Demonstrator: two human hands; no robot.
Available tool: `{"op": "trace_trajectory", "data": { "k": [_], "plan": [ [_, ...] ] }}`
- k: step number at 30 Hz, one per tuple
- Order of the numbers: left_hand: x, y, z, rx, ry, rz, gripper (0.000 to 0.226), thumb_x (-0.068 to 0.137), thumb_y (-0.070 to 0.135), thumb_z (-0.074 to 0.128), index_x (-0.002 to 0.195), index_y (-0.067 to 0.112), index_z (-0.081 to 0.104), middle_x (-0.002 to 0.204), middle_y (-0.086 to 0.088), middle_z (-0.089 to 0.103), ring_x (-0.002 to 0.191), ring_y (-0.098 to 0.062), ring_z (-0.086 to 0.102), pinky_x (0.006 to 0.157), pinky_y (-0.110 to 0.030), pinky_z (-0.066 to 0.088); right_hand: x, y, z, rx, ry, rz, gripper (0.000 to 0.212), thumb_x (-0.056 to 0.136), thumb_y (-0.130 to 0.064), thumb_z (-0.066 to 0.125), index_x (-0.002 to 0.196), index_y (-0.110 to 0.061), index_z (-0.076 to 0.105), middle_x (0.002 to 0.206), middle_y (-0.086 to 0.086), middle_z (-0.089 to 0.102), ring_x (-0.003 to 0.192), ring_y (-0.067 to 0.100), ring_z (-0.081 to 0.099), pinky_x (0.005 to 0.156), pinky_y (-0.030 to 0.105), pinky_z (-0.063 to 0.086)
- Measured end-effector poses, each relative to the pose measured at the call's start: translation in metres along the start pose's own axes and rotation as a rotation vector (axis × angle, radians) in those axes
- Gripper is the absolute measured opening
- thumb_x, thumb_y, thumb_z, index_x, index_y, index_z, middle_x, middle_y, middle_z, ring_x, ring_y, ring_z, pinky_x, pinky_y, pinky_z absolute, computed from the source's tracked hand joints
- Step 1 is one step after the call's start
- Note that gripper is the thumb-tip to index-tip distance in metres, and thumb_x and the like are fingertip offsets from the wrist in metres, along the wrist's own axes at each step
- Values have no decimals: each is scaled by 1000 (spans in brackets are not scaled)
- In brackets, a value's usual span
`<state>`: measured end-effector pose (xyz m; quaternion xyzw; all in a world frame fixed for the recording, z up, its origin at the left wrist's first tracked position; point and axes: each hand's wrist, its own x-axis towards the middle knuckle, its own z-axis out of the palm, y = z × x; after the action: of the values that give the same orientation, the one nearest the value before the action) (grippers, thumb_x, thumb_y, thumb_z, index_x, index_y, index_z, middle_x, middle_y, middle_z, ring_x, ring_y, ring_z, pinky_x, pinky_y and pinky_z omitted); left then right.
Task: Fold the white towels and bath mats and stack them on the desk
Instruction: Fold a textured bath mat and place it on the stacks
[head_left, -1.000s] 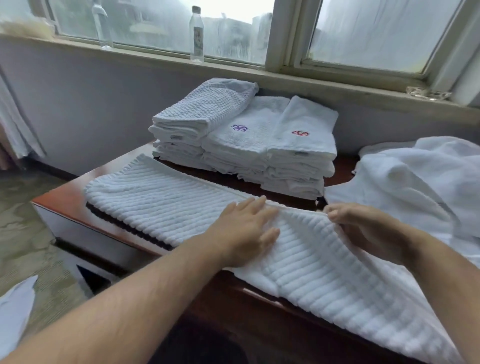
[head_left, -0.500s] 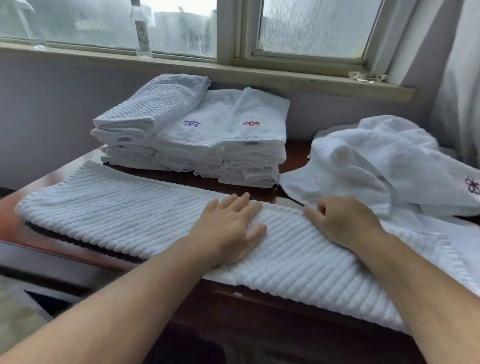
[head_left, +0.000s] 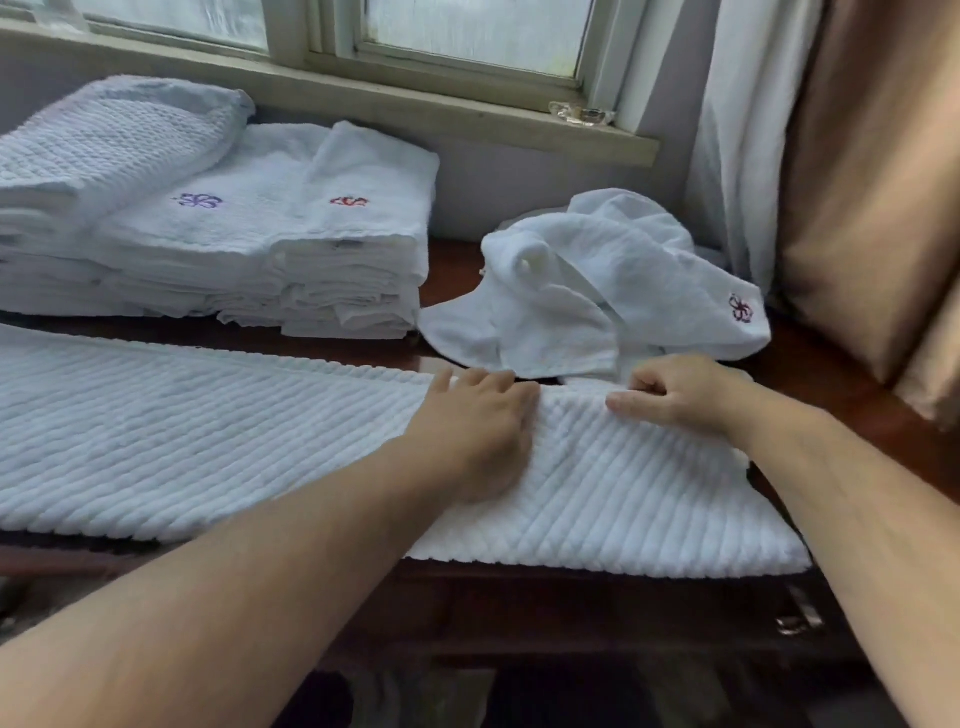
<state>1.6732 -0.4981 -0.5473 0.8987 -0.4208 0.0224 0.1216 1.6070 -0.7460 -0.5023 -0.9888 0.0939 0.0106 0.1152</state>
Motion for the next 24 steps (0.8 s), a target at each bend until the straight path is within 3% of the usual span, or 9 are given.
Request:
{"op": "trace_trajectory", "data": {
  "k": [2, 7, 9, 11, 14, 17, 20, 22, 24],
  "plan": [
    [6, 6, 3, -19, -13, -18, 46, 104, 43, 25, 145, 28, 40, 150, 0, 43, 141, -25, 33, 119, -50, 18, -6, 19, 3, -45, 11, 74, 45, 90, -57, 62, 65, -20, 57, 66, -7, 59, 67, 11, 56, 58, 30, 34],
    [14, 12, 13, -61, 4, 3, 60, 99, 60, 26, 151, 31, 32, 155, 3, 37, 143, -22, 29, 119, -44, 18, -11, 38, 4, 98, 226, 180, 50, 93, -52, 61, 61, -15, 49, 60, -3, 55, 64, 20, 55, 61, 39, 38],
    [13, 9, 15, -72, 30, 8, 62, 97, 62, 26, 151, 32, 33, 155, 5, 39, 142, -20, 30, 118, -42, 18, -11, 34, 10, 65, 251, 203, 49, 95, -54, 57, 64, -17, 50, 64, -2, 58, 68, 21, 57, 60, 37, 35],
    [13, 7, 16, -88, 52, -5, 61, 96, 63, 28, 149, 31, 35, 152, 5, 41, 140, -20, 33, 117, -41, 19, -11, 29, 20, -21, 274, 232, 47, 98, -54, 51, 67, -19, 51, 68, -2, 58, 79, 23, 58, 69, 38, 35],
    [15, 7, 16, -97, 56, -21, 57, 99, 55, 29, 149, 29, 36, 152, 3, 42, 140, -21, 33, 117, -42, 20, -10, 12, 24, -248, 404, 392, 36, 100, -48, 49, 83, -20, 62, 95, 2, 61, 105, 32, 55, 87, 43, 36],
    [15, 6, 18, -148, 80, -32, 48, 103, 39, 28, 149, 30, 38, 152, 4, 43, 140, -20, 32, 119, -40, 19, -16, -11, 30, -99, 544, 458, 17, 97, -30, 53, 102, -22, 67, 116, 9, 58, 116, 35, 49, 91, 44, 37],
    [10, 5, 18, -239, 204, 5, 45, 101, 21, 38, 143, 36, 48, 147, 11, 48, 136, -15, 35, 117, -38, 22, -29, -25, 48, 103, 470, 377, 29, 100, -38, 46, 114, -23, 66, 119, 2, 61, 118, 28, 51, 97, 42, 39],
    [4, 4, 14, -318, 315, 77, 45, 96, 11, 48, 126, 40, 64, 135, 17, 58, 125, -8, 42, 112, -34, 30, -37, -26, 55, 105, 391, 371, 37, 101, -47, 38, 124, -29, 61, 129, -6, 60, 124, 20, 48, 101, 41, 35],
    [0, 1, 9, -383, 286, 156, 33, 95, 18, 57, 109, 42, 74, 125, 21, 64, 118, -2, 48, 108, -33, 38, -42, -20, 54, 99, 330, 357, 44, 103, -49, 31, 134, -31, 55, 139, -9, 55, 132, 16, 43, 105, 39, 31]
  ]
}}
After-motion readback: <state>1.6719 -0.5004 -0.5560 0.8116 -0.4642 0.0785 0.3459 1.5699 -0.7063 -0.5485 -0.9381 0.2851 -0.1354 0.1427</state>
